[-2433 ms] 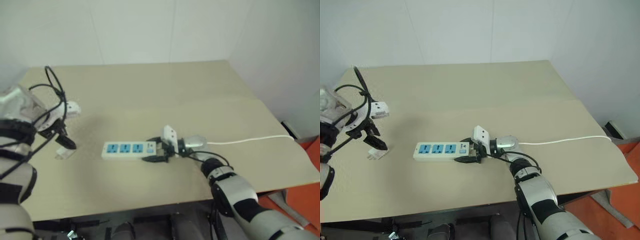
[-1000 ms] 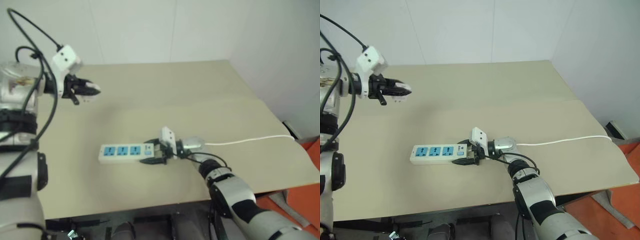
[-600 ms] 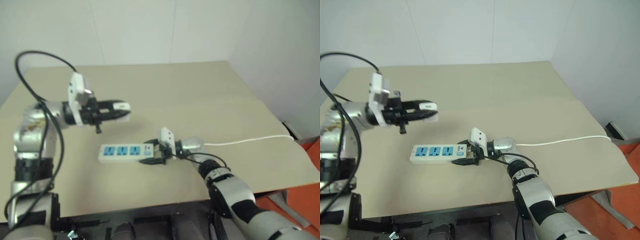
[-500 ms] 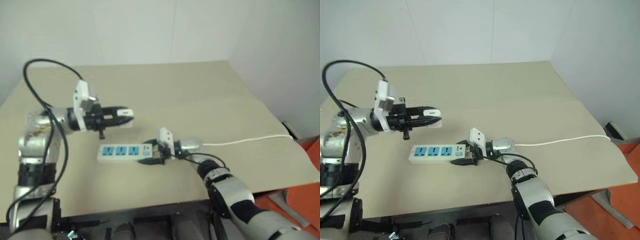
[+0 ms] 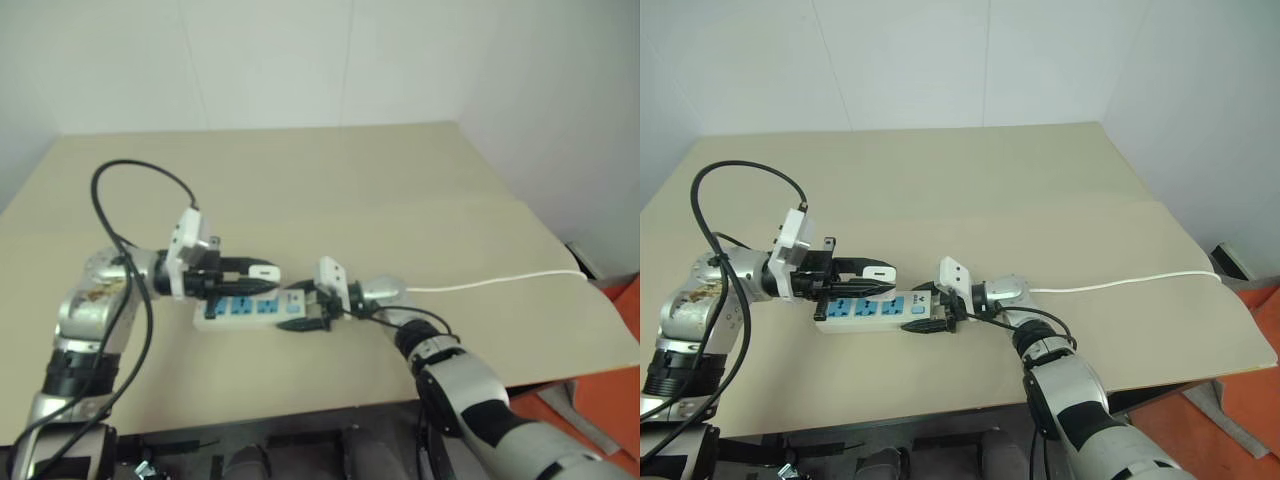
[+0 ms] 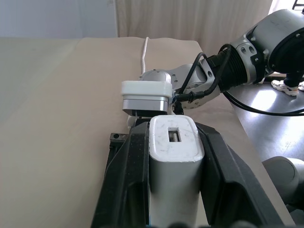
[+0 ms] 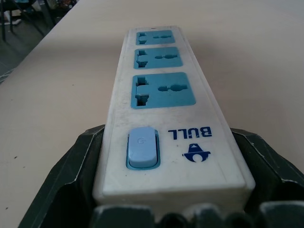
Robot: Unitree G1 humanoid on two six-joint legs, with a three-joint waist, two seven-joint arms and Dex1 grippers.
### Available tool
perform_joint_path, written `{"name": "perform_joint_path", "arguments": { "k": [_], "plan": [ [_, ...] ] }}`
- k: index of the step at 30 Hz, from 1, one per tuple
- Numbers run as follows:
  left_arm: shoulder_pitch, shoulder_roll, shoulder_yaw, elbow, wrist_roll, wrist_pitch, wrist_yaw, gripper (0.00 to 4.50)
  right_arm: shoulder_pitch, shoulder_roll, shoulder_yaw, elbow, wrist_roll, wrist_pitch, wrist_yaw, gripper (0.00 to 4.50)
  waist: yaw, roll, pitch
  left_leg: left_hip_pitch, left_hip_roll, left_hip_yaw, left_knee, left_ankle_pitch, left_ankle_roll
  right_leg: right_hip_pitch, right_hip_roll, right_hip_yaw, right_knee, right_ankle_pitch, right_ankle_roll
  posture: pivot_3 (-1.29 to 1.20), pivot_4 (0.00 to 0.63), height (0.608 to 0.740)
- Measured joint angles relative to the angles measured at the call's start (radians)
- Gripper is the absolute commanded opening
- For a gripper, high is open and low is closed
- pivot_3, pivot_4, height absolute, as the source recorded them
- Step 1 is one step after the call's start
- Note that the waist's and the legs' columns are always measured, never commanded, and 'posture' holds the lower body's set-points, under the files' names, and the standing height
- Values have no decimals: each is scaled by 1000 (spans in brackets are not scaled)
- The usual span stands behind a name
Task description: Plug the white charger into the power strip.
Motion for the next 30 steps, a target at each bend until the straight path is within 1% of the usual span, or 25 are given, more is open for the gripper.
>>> {"name": "perform_joint_path", "arguments": {
  "k": [7,17,26,30],
  "plan": [
    [3,-1,-3,0,1,-5,15,1025,0,2,0,0,-1,0,5,3432,-1,0,0,0,0,0,0,0,0,0,0,0,0,0,0,0,150,740],
    [26,-8,-5,5,4,-69,50,1025,-1,2,0,0,-2,0,4,3432,-1,0,0,0,0,0,0,0,0,0,0,0,0,0,0,0,150,740],
    [104,-32,-18,21,8,-113,64,1025,-1,1,1,0,-2,0,4,3432,0,0,0,1,0,0,0,0,0,0,0,0,0,0,0,0,150,740],
    [164,-65,-17,18,20,-136,121,1025,-1,-1,2,0,-2,0,4,3432,1,0,0,1,0,0,0,0,0,0,0,0,0,0,0,0,150,740]
  ]
}}
